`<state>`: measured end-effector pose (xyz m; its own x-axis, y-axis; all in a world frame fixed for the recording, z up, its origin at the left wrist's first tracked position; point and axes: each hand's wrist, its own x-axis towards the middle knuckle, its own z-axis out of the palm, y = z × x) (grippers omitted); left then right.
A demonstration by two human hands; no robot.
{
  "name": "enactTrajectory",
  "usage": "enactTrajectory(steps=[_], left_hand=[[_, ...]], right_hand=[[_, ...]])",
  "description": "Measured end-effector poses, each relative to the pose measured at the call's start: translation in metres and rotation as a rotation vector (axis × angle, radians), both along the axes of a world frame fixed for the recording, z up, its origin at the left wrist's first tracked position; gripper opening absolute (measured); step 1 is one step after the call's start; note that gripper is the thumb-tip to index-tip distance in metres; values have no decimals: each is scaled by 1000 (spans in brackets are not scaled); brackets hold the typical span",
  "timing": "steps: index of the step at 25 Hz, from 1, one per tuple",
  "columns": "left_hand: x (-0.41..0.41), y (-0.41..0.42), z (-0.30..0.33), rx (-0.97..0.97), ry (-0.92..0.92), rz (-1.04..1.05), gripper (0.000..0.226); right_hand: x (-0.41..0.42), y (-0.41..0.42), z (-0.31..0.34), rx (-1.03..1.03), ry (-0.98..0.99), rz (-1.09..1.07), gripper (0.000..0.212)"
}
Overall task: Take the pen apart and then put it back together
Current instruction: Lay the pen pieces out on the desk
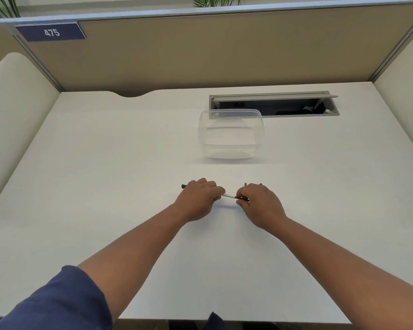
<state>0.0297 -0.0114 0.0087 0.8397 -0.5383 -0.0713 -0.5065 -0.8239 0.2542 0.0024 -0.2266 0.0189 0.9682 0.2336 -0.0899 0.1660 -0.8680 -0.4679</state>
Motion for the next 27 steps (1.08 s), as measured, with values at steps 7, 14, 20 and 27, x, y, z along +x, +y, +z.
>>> enactTrajectory(steps=[7, 14, 20, 27], left_hand=[[3, 8, -4, 24, 16, 48, 27], [10, 6, -2, 57, 17, 43, 28], [20, 7, -2, 49, -10, 22, 27], [39, 9, -16, -6, -52, -12, 26]], right_hand=[[5, -14, -1, -69, 19, -48, 13], [33, -12, 16, -82, 10, -61, 19], [79, 5, 42, -42, -112, -27, 18], [160, 11, 54, -135, -154, 3, 21]])
